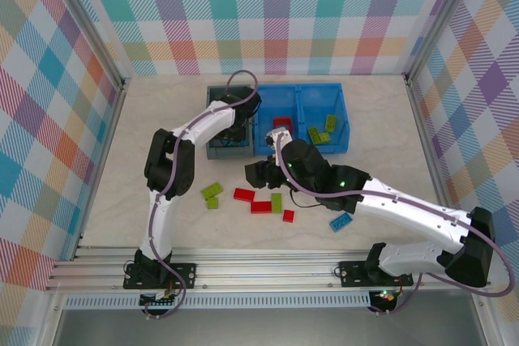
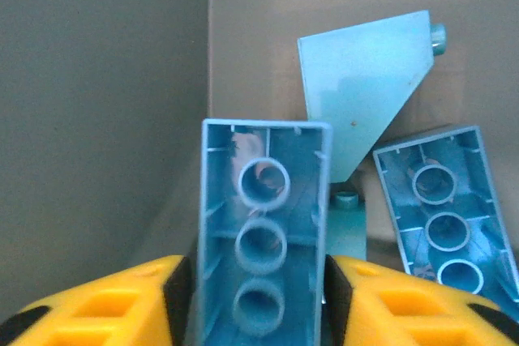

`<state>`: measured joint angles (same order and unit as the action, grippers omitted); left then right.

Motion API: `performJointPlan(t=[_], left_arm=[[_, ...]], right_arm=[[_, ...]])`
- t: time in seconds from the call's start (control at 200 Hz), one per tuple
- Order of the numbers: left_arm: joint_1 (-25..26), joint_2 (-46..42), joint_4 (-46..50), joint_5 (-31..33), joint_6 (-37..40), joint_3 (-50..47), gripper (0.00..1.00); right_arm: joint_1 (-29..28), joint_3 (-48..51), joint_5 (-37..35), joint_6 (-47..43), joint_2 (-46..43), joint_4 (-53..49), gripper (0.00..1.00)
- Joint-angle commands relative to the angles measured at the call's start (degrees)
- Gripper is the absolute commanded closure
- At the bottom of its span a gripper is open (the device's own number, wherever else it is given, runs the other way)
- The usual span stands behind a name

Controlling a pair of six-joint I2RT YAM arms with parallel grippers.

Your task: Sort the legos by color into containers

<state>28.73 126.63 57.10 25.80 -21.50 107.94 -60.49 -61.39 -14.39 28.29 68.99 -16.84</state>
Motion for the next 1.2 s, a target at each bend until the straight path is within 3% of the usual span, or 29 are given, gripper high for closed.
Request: performJointPlan(t=[0.0, 0.135, 0.325, 0.555, 0.775, 0.895, 1.01, 1.195], left_arm=[[0.13, -3.37, 1.9, 0.1, -1.57, 0.69, 0.44], [1.55, -7.27, 1.86, -1.0, -1.63, 1.25, 0.39], [3.1, -15.89, 1.89, 0.15, -4.51, 0.03, 0.38], [8.31, -36.25, -0.48, 3.15, -7.62, -11.02, 0.38], [16.48, -62.96, -2.23, 0.7, -16.44, -32.52, 0.38], [17.34, -79.69, -2.55, -0.88, -24.35, -44.08, 0.39], [17.33, -94.31, -2.85, -1.49, -28.99, -52.77, 0.38], [17.32, -104.67, 1.34, -2.15, -30.9, -57.06, 0.36]], right_arm=[[-0.37, 0.48, -1.31, 0.89, -1.58, -0.04, 0.25], [-0.29, 0.56, -2.69, 0.62, -2.66, -1.97, 0.25], [-0.16, 1.31, -6.83, 1.73, -5.71, -6.79, 0.25], [0.82, 1.78, -7.2, 2.35, -4.99, -13.93, 0.26], [0.86, -1.05, 1.14, -10.99, 6.04, -17.71, 0.26], [0.81, -3.43, 6.96, -19.52, 15.17, -17.27, 0.22], [0.81, -8.45, 6.75, -25.42, 24.96, -18.34, 0.18], [0.9, -17.01, 6.22, -30.46, 37.69, -19.6, 0.14]])
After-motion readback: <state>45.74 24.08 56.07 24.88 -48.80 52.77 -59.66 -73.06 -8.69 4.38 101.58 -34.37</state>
